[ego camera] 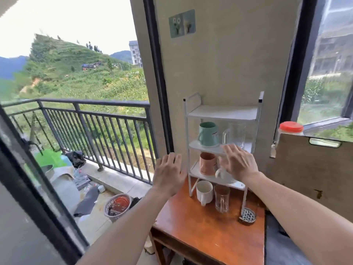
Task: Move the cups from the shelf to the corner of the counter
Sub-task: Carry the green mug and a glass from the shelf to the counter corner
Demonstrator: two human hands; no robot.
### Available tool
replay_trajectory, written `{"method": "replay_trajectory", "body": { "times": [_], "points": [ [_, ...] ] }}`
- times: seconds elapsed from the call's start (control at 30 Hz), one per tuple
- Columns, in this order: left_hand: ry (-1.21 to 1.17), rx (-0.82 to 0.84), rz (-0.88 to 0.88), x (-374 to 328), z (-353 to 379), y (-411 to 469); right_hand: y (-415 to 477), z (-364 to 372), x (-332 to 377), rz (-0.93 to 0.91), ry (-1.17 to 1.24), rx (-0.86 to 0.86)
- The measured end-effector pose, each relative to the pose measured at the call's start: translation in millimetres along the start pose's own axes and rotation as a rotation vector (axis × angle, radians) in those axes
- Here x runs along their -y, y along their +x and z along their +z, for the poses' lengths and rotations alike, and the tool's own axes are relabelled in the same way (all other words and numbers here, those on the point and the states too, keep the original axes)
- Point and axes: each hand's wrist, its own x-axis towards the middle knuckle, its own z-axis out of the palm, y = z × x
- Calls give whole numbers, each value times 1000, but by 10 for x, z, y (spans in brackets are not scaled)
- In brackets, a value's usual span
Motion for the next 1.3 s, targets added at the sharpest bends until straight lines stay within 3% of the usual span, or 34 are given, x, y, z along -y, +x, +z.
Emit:
{"method": "replay_trajectory", "body": {
  "times": [0.37, 0.57, 0.83, 1.03, 1.3],
  "points": [
    [-354, 142, 46, 73, 747, 1340, 819, 494, -249, 450, 12, -32],
    [-513, 242, 38, 27, 1063, 1888, 1120, 645, -221, 561, -49, -87],
    [-643, 213, 16, 27, 1327, 2118, 1202, 784, -101, 689, 16, -122],
    [-752, 220, -21, 51, 1408, 2164, 1101, 802, -120, 828, 281, -262],
    [-806, 240, -51, 114, 1290, 2025, 978, 624, -143, 952, 185, -224]
  ]
}}
